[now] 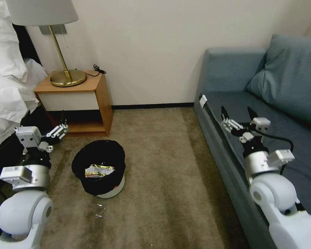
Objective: Pick up the trash bin, then pick up the garbage on the floor and place it into the trash bin.
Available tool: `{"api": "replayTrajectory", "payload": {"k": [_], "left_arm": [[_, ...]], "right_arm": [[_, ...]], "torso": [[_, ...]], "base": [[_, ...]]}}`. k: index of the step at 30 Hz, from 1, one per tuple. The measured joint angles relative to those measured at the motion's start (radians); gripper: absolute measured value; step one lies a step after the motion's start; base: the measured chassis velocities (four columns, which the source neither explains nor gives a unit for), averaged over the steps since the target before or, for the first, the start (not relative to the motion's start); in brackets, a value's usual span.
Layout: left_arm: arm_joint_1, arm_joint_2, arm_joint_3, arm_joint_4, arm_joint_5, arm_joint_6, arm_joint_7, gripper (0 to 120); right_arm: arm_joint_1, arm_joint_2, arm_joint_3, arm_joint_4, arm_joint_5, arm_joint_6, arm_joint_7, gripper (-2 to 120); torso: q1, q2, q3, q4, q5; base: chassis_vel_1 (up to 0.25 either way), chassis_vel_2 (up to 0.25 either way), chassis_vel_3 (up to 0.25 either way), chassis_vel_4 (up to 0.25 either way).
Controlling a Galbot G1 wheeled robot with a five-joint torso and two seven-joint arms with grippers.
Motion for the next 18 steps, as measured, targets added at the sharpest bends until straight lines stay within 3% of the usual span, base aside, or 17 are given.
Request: {"api": "replayTrajectory", "payload": {"k": [8,18], "left_arm": [[0.051,-0.014,-0.006,-0.036,-0.023,0.009,-0.003,100],[0.054,-0.013,-0.009,-0.04,-0.03,0.013,-0.006,100]], "right_arm": [[-0.048,-0.02,0.043,0.04,-0.016,-0.036,-0.005,100],[-0.047,-0.025,0.044,0.041,-0.015,-0.039,-0.007,100]], "torso": [[0.0,0.0,0.0,-0.0004,-0.0002],[0.0,0.0,0.0,-0.0004,0.0]], "base": [[0.0,0.0,0.0,0.0],[0.0,0.0,0.0,0.0]]}}
